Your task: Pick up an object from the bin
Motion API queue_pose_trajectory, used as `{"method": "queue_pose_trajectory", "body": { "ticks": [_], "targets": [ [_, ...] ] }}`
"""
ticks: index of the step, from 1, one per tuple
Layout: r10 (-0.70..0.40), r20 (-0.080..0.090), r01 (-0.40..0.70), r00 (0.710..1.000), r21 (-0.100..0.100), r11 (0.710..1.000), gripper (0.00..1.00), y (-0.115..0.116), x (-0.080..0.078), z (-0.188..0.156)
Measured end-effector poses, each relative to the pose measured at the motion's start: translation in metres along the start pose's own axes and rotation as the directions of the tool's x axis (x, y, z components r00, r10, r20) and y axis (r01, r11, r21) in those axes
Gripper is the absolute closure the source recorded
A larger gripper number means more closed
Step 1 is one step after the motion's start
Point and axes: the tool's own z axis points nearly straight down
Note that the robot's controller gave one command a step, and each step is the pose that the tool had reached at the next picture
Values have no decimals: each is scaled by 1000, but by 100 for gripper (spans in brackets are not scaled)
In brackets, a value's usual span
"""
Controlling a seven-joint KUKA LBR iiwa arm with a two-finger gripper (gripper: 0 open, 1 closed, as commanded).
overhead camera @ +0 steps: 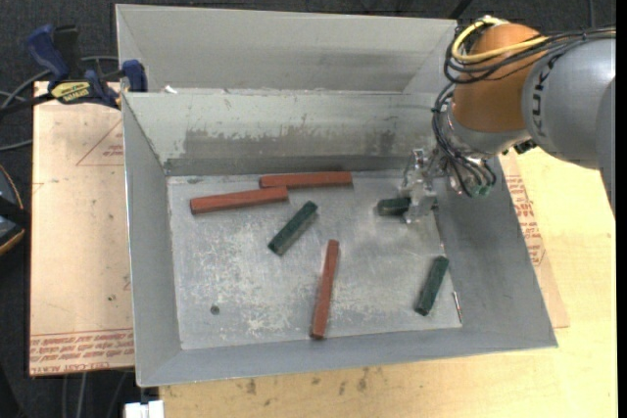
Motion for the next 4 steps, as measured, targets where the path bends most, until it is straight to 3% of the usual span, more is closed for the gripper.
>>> {"method": "queue_pose_trajectory", "body": {
  "ticks": [4],
  "targets": [
    [-2, -1, 2, 1000, 1, 1000, 100, 0, 0, 0]
  ]
}}
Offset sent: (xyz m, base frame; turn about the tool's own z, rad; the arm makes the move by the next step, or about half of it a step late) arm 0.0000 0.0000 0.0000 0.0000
